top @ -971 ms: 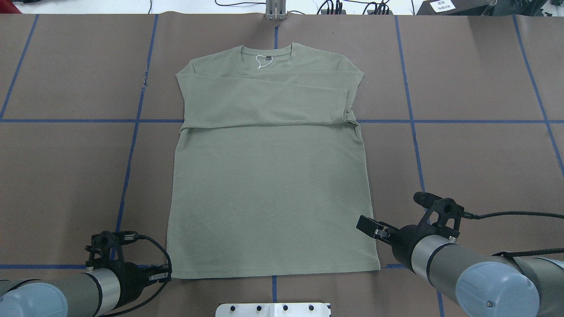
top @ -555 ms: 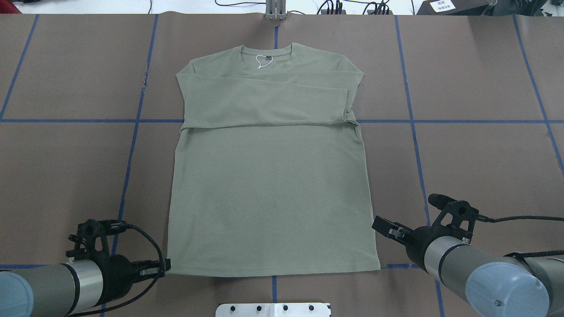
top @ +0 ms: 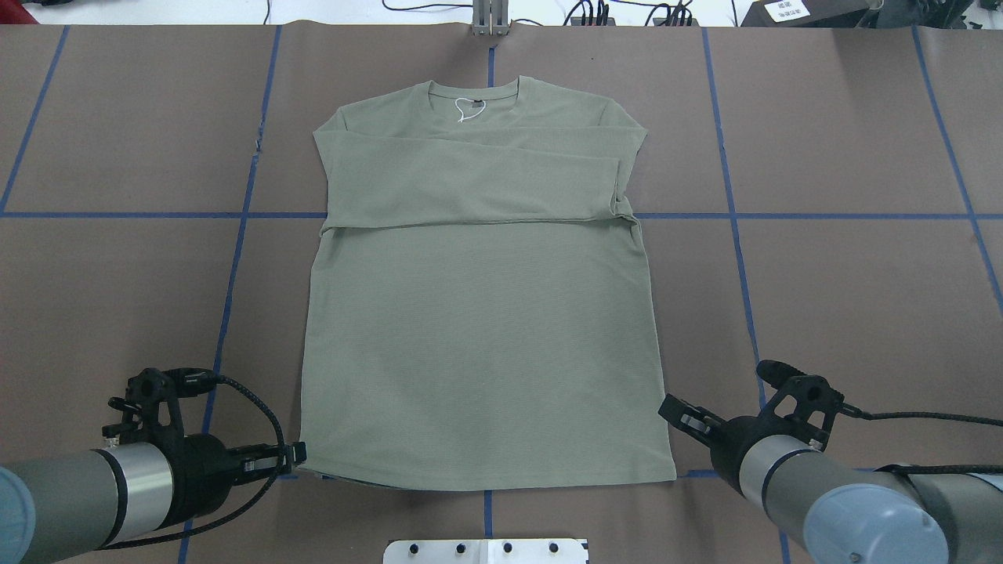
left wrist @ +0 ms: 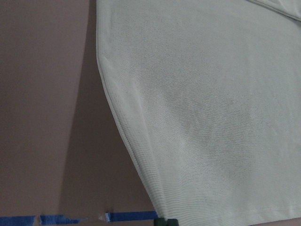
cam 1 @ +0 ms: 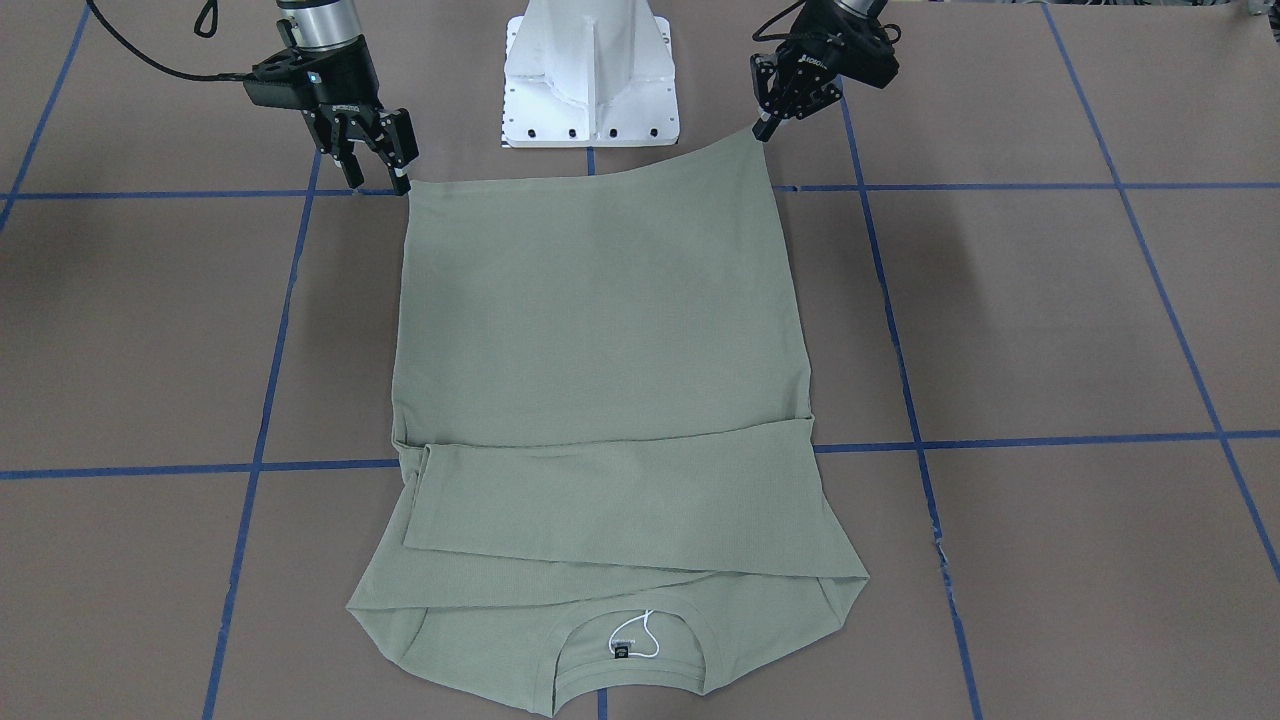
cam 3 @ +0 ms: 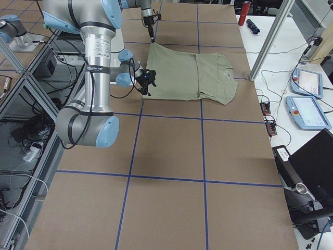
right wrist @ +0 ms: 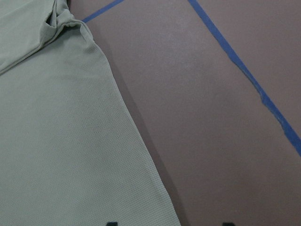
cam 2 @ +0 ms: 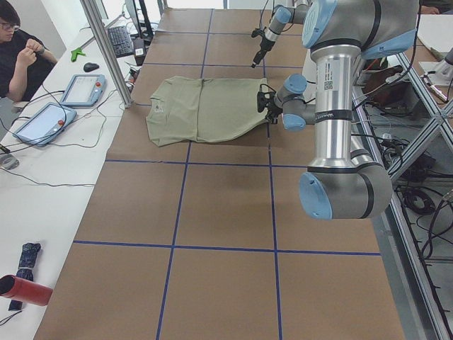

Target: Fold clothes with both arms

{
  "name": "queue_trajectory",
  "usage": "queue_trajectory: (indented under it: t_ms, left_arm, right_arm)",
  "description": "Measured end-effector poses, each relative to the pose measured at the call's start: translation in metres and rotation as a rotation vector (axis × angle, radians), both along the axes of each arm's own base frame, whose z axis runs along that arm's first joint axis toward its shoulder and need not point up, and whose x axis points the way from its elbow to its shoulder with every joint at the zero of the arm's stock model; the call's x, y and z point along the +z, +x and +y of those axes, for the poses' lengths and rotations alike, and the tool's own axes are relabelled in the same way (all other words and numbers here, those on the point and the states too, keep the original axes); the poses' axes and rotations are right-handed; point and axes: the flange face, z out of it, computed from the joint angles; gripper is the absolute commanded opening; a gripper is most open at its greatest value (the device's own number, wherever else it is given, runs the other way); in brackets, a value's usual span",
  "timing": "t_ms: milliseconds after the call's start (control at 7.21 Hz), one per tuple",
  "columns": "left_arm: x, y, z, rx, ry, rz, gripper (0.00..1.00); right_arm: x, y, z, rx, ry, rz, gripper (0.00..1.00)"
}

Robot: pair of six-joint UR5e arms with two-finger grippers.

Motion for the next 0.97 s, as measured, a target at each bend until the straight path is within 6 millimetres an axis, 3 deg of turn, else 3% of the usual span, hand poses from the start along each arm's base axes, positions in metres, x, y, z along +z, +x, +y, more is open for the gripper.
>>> queue_trajectory:
  t_ms: [139,416,694,971]
  left_arm:
    - [-0.001,0.000,0.000,0.001,0.000,0.004,0.00]
    - [-0.005,0.001,0.000,0.002,-0.001,0.013,0.00]
    - [-0.007,0.001,0.001,0.010,-0.007,0.021,0.00]
    - [-0.007,0.001,0.001,0.014,-0.010,0.025,0.00]
  right_arm:
    - [-0.007,-0.017,0.005,0.012,-0.020,0.024,0.78]
    - [-0.002,-0.042,0.014,0.022,-0.008,0.062,0.77]
    - [0.003,-0.051,0.026,0.009,0.005,0.070,0.70]
    - [0.008,-0.057,0.044,-0.013,0.029,0.086,0.70]
